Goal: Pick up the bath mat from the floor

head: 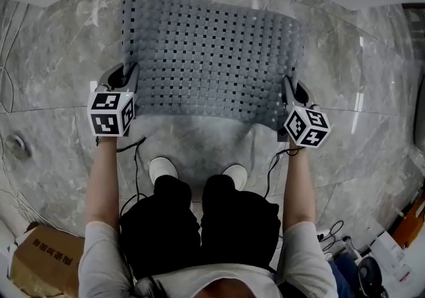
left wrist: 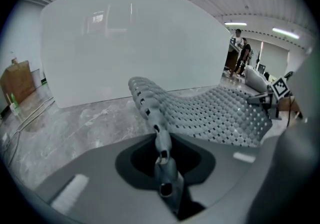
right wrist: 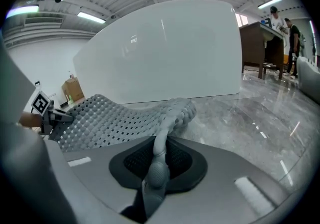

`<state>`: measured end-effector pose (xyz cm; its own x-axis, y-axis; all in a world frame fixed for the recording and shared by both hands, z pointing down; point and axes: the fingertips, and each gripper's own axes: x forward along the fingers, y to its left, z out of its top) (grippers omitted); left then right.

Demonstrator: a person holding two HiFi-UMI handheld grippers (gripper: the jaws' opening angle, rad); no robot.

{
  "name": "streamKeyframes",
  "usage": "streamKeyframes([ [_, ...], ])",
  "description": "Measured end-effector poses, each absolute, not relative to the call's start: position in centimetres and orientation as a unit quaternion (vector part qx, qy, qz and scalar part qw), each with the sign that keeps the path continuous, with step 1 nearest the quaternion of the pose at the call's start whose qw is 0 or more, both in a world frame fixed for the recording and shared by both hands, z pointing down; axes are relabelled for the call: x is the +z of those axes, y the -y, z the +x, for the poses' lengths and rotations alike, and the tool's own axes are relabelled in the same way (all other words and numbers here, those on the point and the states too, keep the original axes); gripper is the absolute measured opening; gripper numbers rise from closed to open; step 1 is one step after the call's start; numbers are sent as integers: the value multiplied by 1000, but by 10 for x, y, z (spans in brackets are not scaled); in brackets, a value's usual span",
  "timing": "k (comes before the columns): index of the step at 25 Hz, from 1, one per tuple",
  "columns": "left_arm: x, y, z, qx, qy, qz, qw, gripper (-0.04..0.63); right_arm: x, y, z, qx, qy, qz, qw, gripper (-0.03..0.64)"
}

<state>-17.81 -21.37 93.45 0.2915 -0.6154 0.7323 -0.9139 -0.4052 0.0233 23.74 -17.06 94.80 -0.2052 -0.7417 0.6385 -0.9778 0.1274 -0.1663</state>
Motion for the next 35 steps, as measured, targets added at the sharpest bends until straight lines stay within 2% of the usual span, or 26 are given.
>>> streamKeyframes([
  [12, 804, 212, -180, 332, 488, 776, 223, 54, 816, 166, 225, 290, 703, 618, 199, 43],
  [35, 391, 160, -194, 291, 506, 782, 219, 54, 406, 124, 204, 283, 702, 625, 194, 40],
])
